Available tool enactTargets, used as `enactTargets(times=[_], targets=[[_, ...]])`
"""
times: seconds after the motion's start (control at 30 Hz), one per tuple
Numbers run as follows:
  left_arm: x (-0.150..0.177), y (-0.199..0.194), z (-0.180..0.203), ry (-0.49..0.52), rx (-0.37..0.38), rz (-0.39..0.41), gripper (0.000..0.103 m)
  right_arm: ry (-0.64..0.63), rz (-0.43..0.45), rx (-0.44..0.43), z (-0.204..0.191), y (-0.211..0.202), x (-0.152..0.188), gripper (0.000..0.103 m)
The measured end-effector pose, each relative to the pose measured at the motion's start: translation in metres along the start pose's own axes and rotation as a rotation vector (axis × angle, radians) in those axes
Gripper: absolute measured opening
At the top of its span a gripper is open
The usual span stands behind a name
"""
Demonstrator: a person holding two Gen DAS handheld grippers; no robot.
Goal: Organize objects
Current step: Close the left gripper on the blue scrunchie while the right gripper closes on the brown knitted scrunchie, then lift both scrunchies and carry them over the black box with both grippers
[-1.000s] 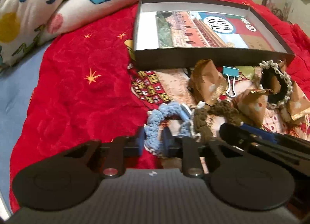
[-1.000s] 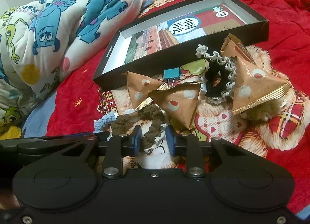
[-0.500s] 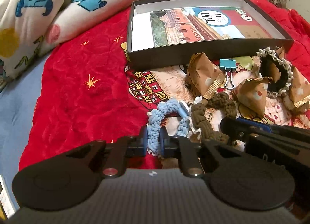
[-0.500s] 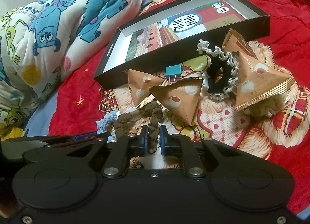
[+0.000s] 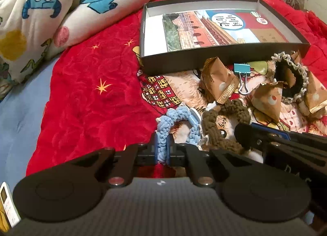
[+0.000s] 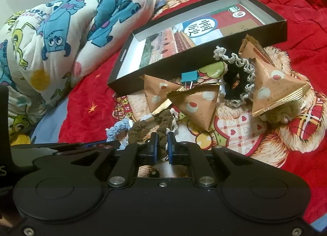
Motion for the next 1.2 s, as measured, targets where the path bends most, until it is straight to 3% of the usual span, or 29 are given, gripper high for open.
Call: enactTargets(times=[0.27, 0.73, 0.97, 1.2], targets=[[0.003, -0.019, -0.004, -0.024, -0.003, 0.051, 0.009, 0.009, 0.037, -0.046, -0.006, -0.020, -0.002, 0.010], [-0.001, -0.072, -0.024, -0.149, 0.073, 0.263, 0.009, 0.031, 0.128, -0.170, -0.018, -0.063, -0.017, 0.010], [-0.013, -0.088, -0.036, -0.213, 0.161, 0.382, 0.010, 0.063, 0.159, -0.232, -0.014, -0.076, -0.035, 0.010], [-0.028, -0.094, -0.044, -0.239, 0.224, 0.453, 0.010, 0.052, 0.201, -0.275, -0.014, -0.083, -0.059, 0.010]])
Point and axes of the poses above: each gripper's, at about its wrist camera, not at the fingertips, and y roughly the way its jaws point, z to its right, x to its underside, the point moved 3 cm from there along y, roughly the way its jaws point, and after that the axes turned 5 degrees about x, right-handed, at the moved point
